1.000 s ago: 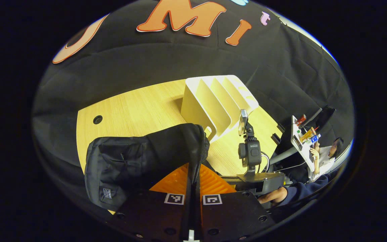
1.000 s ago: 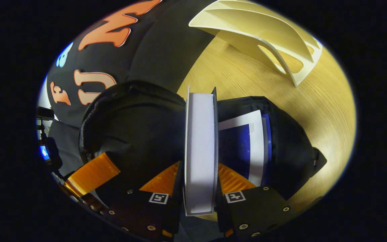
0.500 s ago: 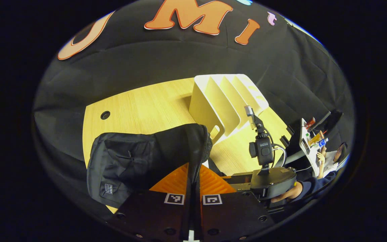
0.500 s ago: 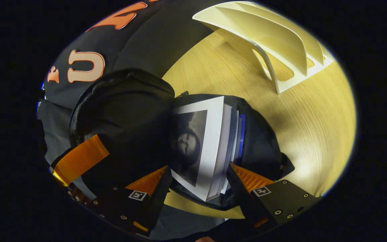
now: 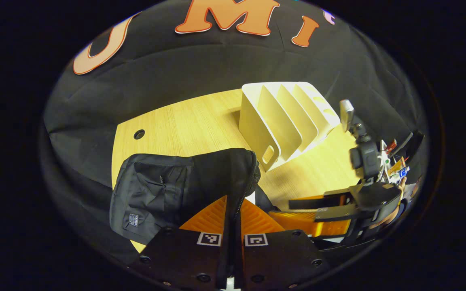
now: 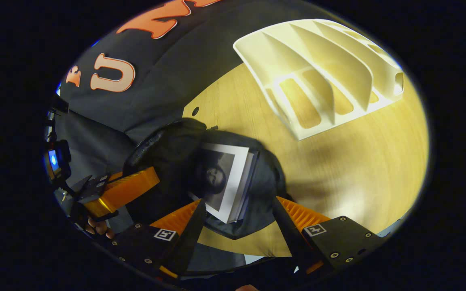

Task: Open the schoolbag, grab two books from the bookshelf and put them into the schoolbag.

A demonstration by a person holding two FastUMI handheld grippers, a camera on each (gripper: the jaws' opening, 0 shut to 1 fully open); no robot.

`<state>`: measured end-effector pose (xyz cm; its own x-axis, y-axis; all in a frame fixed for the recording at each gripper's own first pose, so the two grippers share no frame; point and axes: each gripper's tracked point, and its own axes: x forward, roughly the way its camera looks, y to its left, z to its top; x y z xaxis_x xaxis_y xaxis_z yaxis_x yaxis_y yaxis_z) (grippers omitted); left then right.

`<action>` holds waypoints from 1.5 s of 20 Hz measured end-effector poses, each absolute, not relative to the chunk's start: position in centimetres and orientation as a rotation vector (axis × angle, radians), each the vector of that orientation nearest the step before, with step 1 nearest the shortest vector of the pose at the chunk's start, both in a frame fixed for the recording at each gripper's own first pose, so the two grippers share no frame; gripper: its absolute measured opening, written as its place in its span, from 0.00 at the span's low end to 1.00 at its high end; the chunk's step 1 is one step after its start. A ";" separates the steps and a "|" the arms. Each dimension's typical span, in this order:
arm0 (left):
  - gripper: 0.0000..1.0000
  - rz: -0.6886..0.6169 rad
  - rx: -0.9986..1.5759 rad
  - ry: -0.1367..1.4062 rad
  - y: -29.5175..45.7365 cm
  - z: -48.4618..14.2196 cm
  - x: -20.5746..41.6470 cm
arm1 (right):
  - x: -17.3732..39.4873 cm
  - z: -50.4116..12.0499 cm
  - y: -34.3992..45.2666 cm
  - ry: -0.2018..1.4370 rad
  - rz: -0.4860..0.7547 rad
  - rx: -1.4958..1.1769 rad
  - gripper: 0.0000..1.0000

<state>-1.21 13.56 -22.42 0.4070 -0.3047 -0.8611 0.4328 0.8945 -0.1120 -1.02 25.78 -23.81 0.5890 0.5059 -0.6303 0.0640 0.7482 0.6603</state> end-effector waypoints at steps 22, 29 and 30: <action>0.82 -0.350 0.106 0.837 -1.5 -15.8 -3.0 | -1.2 -14.0 4.3 0.610 0.187 0.297 0.98; 0.88 -0.272 0.039 0.702 -3.2 -11.3 -3.4 | -2.3 -10.4 2.4 0.503 0.191 0.234 0.98; 0.88 -0.259 0.026 0.684 -3.1 -11.3 -3.3 | -2.4 -9.9 2.3 0.487 0.195 0.230 0.98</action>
